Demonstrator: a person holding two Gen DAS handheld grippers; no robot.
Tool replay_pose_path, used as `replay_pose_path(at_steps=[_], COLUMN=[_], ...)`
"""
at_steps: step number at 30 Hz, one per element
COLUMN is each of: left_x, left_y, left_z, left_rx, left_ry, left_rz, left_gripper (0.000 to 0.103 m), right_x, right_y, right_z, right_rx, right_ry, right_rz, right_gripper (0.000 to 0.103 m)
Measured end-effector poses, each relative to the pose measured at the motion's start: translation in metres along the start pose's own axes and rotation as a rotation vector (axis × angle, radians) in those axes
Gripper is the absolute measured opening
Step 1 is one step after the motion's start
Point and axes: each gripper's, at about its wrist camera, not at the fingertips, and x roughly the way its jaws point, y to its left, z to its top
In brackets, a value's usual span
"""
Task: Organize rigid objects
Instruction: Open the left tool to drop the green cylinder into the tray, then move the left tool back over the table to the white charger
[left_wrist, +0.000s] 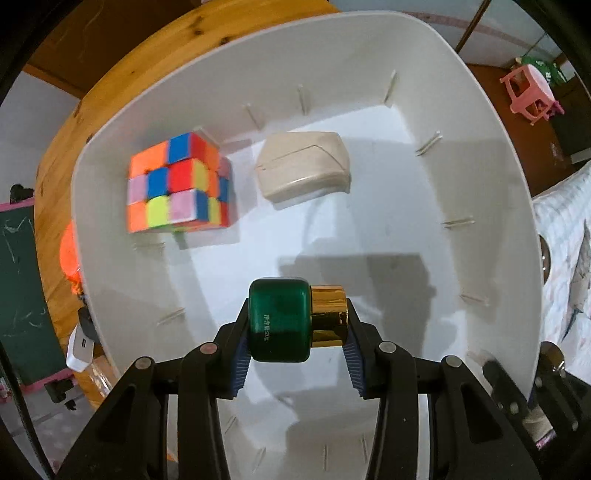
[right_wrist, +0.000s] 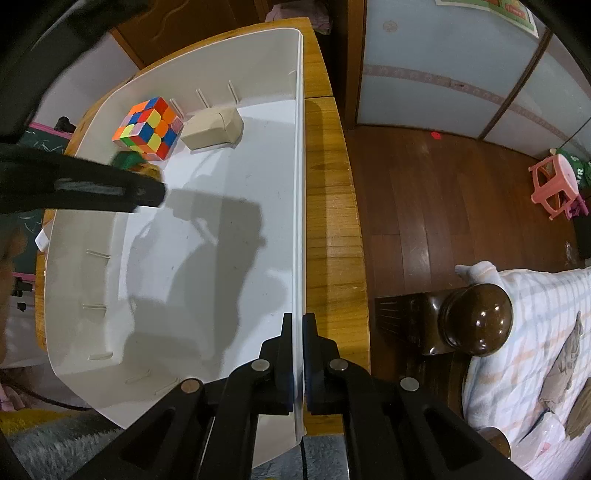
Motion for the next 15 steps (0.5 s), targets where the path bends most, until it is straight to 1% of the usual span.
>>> replay_pose_path(at_steps=[5, 7, 8, 9, 10, 11, 12, 15], left_x=[0.01, 0.013, 0.014, 0.014, 0.012, 0.01, 0.006, -0.001], left_y=[-0.012, -0.014, -0.016, -0.017, -0.019, -0.02, -0.022, -0.025], left_z=[0.004, 0.004, 0.004, 0.003, 0.002, 0.001, -0.001, -0.006], left_rx=[0.015, 0.019, 0.027, 0.032, 0.041, 0.047, 0.055, 0.073], left_ry=[-0.001, 0.005, 0.005, 0.001, -0.01, -0.02, -0.035, -0.055], left_rz=[-0.001, 0.0, 0.002, 0.005, 0.013, 0.016, 0.023, 0.035], left_gripper=[0.047, 0.05, 0.056, 0.066, 0.071, 0.08, 0.085, 0.085], right_x=[0.0, 0.001, 0.001, 0.001, 0.001, 0.001, 0.001, 0.001], right_y=[0.0, 0.0, -0.001, -0.001, -0.001, -0.001, -0.001, -0.001], right_z=[0.0, 0.0, 0.0, 0.0, 0.0, 0.0, -0.001, -0.001], right_rx=[0.0, -0.001, -0.001, -0.001, 0.0, 0.0, 0.001, 0.003], right_ry=[0.001, 0.001, 0.001, 0.001, 0.0, 0.0, 0.0, 0.001], right_rz=[0.001, 0.0, 0.0, 0.0, 0.001, 0.001, 0.001, -0.001], right_gripper=[0.003, 0.003, 0.003, 0.003, 0.003, 0.003, 0.003, 0.003])
